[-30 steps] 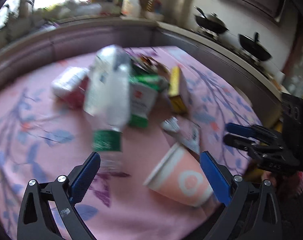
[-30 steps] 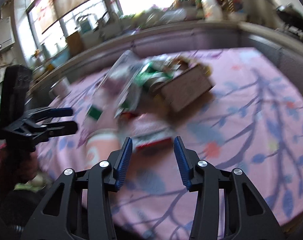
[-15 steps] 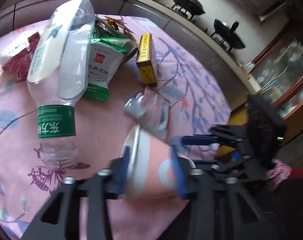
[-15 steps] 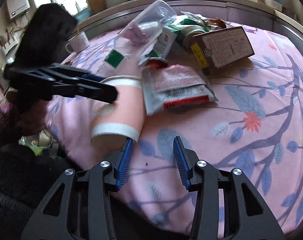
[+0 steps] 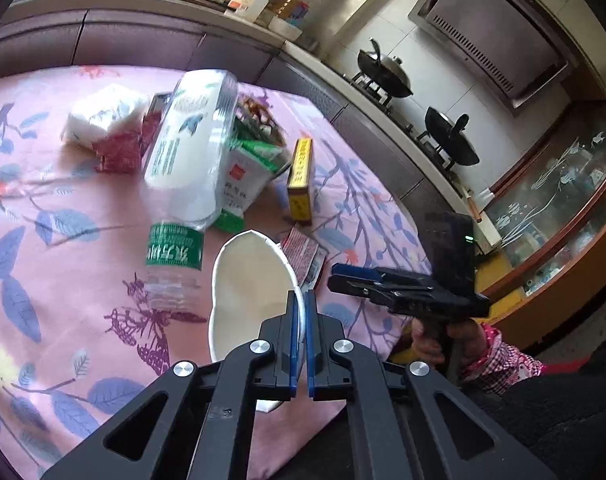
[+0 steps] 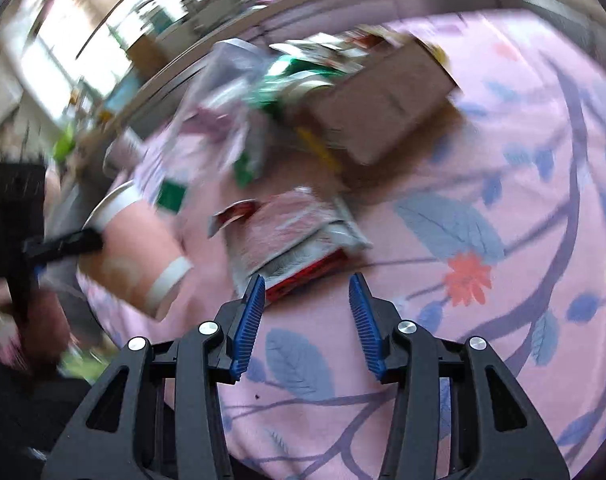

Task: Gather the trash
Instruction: 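Carry the paper cup toward the beige bin with the left tool while the right tool grasps a small wrapper, then open both tools over the beige bin to drop the cup and wrapper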

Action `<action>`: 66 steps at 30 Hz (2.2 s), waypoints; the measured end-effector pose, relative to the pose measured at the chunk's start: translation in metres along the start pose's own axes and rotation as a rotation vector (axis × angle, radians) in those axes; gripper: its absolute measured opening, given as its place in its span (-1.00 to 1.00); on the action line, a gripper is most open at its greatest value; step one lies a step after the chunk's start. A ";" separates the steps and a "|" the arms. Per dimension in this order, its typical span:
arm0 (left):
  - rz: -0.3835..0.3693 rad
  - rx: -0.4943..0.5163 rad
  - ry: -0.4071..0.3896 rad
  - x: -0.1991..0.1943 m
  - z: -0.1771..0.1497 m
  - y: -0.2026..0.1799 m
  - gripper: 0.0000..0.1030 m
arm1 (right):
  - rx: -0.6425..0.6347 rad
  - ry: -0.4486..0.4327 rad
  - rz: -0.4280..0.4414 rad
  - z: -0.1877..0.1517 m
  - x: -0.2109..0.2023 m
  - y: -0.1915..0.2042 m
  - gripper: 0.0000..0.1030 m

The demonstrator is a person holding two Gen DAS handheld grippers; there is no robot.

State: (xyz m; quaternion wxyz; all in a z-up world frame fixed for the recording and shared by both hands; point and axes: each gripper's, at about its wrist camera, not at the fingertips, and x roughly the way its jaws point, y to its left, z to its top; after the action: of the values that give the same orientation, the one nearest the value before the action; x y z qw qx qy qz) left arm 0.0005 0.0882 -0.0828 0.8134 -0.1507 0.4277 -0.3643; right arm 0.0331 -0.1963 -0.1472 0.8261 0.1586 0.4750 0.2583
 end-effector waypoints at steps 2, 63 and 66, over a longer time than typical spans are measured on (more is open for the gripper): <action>-0.002 0.014 -0.016 -0.005 0.002 -0.003 -0.93 | 0.071 -0.018 0.041 0.004 0.000 -0.011 -0.21; 0.032 0.405 0.033 0.391 0.187 -0.282 0.40 | 0.354 -0.626 -0.481 0.034 -0.242 -0.282 -0.37; 0.045 0.442 -0.050 0.341 0.170 -0.277 0.40 | 0.324 -0.640 -0.435 0.038 -0.235 -0.251 -0.37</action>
State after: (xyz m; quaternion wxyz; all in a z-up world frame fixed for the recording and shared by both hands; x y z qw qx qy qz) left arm 0.1349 -0.3600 -0.0289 0.8450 0.0320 0.3204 -0.4270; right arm 0.0381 -0.5372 -0.0907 0.9317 0.2549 0.2512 -0.0628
